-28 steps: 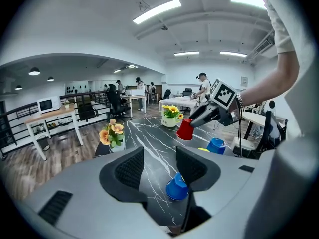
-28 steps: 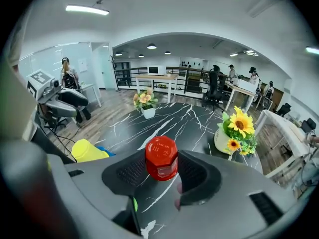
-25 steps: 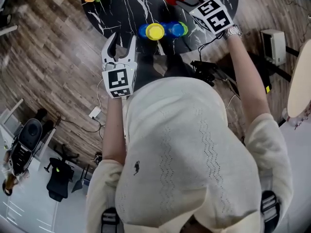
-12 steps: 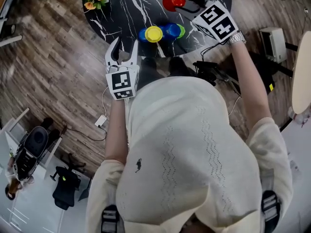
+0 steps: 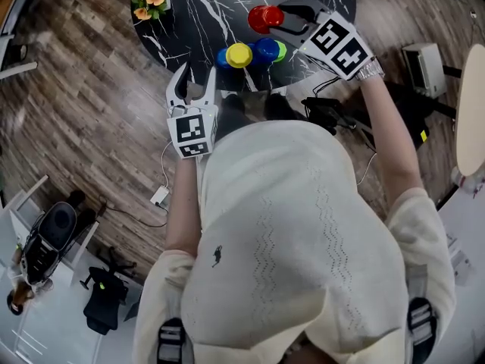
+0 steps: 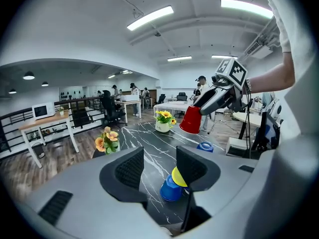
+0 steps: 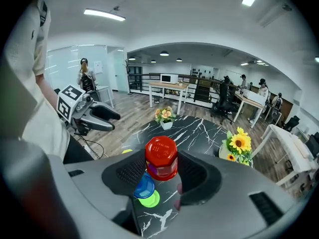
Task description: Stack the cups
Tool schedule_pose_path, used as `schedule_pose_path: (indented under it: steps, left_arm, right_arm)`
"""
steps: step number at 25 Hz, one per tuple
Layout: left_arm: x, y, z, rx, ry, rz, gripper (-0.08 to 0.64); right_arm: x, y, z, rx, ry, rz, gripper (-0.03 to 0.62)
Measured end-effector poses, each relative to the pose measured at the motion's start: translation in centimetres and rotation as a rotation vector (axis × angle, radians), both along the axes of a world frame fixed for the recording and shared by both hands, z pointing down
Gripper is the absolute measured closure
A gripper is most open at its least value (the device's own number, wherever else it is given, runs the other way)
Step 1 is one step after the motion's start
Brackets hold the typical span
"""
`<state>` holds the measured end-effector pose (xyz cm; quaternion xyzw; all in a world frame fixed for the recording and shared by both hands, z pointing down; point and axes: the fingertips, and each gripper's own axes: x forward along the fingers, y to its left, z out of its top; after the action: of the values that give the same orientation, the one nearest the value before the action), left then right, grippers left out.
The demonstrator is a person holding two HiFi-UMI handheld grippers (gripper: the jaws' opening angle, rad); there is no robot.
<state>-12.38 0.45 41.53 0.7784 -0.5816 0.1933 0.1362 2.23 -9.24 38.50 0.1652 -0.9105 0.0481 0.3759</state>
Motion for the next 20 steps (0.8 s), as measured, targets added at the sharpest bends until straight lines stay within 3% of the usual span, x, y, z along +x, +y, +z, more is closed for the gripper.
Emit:
schedule_pose_path:
  steps: [20]
  left_arm:
    - [-0.2, 1.3, 0.3, -0.001, 0.000, 0.014, 0.337]
  right_arm:
    - [-2.1, 6.9, 2.3, -0.088, 0.094, -0.178, 0.382]
